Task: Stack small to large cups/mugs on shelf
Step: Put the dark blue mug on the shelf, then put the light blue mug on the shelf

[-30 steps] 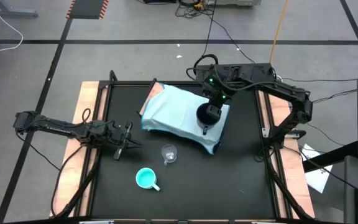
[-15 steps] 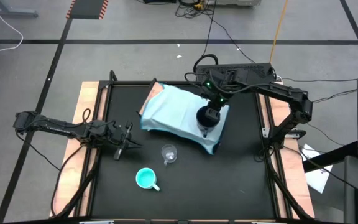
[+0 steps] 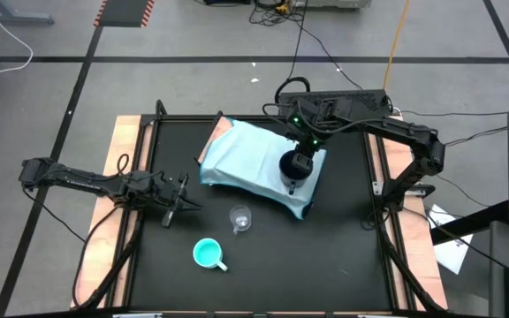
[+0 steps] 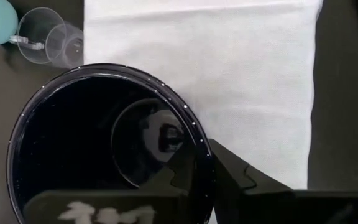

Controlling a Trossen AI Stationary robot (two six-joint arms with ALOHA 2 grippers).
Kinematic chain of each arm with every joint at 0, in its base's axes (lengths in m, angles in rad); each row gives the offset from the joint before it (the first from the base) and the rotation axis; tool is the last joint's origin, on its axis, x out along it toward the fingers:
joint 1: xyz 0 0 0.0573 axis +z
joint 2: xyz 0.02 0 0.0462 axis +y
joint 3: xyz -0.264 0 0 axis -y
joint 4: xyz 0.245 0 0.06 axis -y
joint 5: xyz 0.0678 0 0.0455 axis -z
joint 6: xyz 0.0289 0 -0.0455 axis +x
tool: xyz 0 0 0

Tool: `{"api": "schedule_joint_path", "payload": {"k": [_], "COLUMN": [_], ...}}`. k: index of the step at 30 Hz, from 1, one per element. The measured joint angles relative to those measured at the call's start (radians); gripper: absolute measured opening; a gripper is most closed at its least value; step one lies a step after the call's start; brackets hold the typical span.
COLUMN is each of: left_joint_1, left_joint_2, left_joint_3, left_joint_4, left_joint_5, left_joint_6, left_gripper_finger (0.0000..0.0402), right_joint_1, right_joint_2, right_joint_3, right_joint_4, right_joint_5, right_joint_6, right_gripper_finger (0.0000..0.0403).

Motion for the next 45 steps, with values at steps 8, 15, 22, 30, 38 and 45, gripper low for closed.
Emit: {"api": "schedule_joint_path", "payload": {"k": [8, 15, 22, 30, 38, 45], "left_joint_1": [0.000, 0.000, 0.000, 0.000, 0.000, 0.000], "left_joint_2": [0.000, 0.000, 0.000, 0.000, 0.000, 0.000], "left_joint_3": [0.000, 0.000, 0.000, 0.000, 0.000, 0.000], "left_joint_4": [0.000, 0.000, 0.000, -0.001, -0.001, -0.001], "left_joint_5": [0.000, 0.000, 0.000, 0.000, 0.001, 0.001], "left_joint_6": [0.000, -0.001, -0.004, -0.005, -0.005, -0.005], "left_gripper_finger": [0.0037, 0.0037, 0.0037, 0.0037, 0.0037, 0.0037], "right_joint_1": [0.000, 0.000, 0.000, 0.000, 0.000, -0.015], "right_joint_2": [0.000, 0.000, 0.000, 0.000, 0.000, -0.006], "right_joint_3": [0.000, 0.000, 0.000, 0.000, 0.000, 0.000], "right_joint_4": [0.007, 0.024, 0.026, 0.025, 0.022, 0.023], "right_joint_5": [0.000, -0.001, -0.001, -0.001, -0.002, -0.003], "right_joint_6": [0.001, 0.003, -0.004, -0.006, -0.035, -0.042], "right_gripper_finger": [0.0025, 0.0027, 0.0040, 0.0066, 0.0099, 0.0133]}}
